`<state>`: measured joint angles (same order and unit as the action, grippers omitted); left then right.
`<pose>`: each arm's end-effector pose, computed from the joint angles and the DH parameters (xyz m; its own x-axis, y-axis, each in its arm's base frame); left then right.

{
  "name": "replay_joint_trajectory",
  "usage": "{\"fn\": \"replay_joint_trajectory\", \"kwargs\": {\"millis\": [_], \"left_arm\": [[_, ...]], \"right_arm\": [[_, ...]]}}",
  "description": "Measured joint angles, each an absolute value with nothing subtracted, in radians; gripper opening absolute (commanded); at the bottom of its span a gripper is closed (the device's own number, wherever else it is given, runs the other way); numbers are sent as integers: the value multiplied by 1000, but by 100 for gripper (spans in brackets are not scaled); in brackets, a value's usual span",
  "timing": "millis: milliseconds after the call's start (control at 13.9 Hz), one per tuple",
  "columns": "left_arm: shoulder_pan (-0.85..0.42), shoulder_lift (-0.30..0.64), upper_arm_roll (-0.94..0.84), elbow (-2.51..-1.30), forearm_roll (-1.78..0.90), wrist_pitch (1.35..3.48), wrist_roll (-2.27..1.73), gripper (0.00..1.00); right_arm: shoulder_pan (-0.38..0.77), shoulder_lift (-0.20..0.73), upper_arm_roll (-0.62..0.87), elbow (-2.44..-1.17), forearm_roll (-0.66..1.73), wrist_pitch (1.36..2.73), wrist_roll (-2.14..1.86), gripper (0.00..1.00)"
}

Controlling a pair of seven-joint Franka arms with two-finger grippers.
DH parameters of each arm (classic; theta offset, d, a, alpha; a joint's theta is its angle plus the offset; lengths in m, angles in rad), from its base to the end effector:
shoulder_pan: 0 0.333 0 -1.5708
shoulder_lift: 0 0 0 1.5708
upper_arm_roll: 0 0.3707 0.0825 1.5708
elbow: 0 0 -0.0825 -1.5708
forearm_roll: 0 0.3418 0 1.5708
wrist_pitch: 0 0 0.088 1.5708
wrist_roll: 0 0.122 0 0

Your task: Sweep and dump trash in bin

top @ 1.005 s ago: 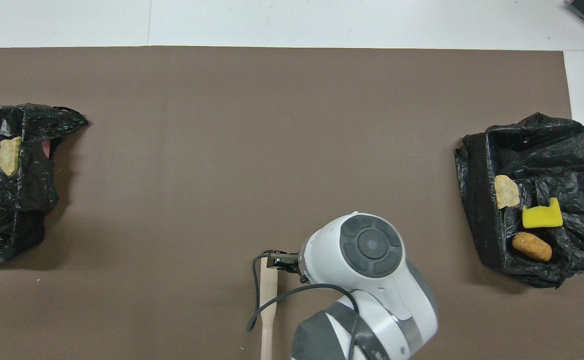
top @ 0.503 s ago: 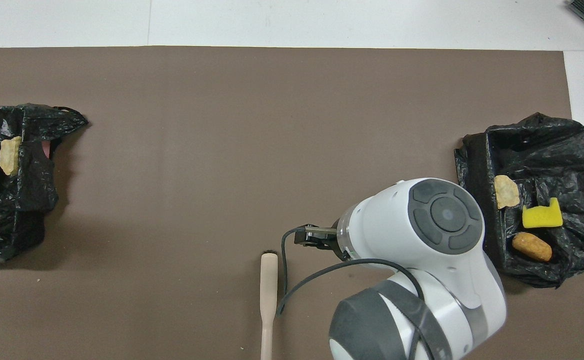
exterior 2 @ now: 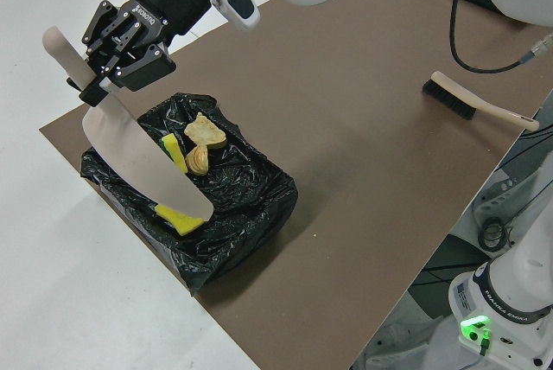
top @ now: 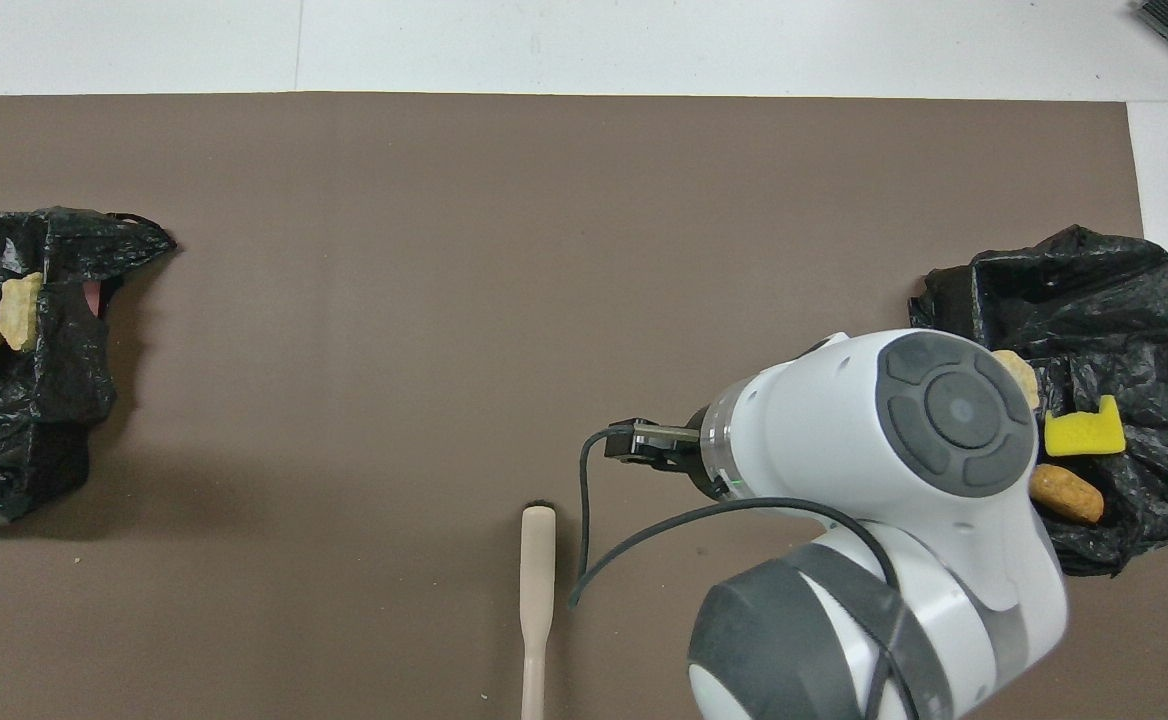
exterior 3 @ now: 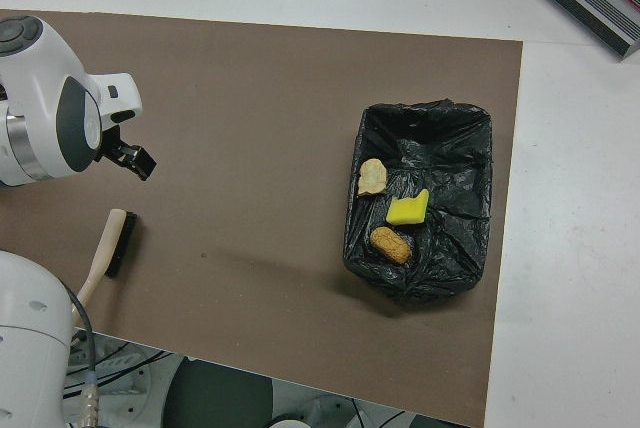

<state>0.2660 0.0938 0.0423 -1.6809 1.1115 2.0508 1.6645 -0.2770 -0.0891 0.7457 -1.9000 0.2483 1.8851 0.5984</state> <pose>0.5478 0.2366 0.6497 -0.1322 -0.4610 -0.8775 -0.9847 0.1624 0.0631 0.4337 0.2599 0.5823 0.9790 -0.1939 -0.0625 -0.2020 -0.9639 -0.1732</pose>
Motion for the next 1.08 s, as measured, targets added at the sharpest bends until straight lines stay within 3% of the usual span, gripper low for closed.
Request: {"fn": "replay_joint_trajectory", "kwargs": {"millis": [215,503,1077], "left_arm": [[196,84,36,-1684,1030,1931,1557,0],[170,84,36,-1693,796,1852,1426,0],[139,84,34,-1697,332,1739,1183,0]], "right_arm": [[-264,-88,672,-1835,201,1856,598,100],[-147,-83,418,-1757,155,1820,494,100],[-40,-66,160,-1573,19,1575,391,100]]}}
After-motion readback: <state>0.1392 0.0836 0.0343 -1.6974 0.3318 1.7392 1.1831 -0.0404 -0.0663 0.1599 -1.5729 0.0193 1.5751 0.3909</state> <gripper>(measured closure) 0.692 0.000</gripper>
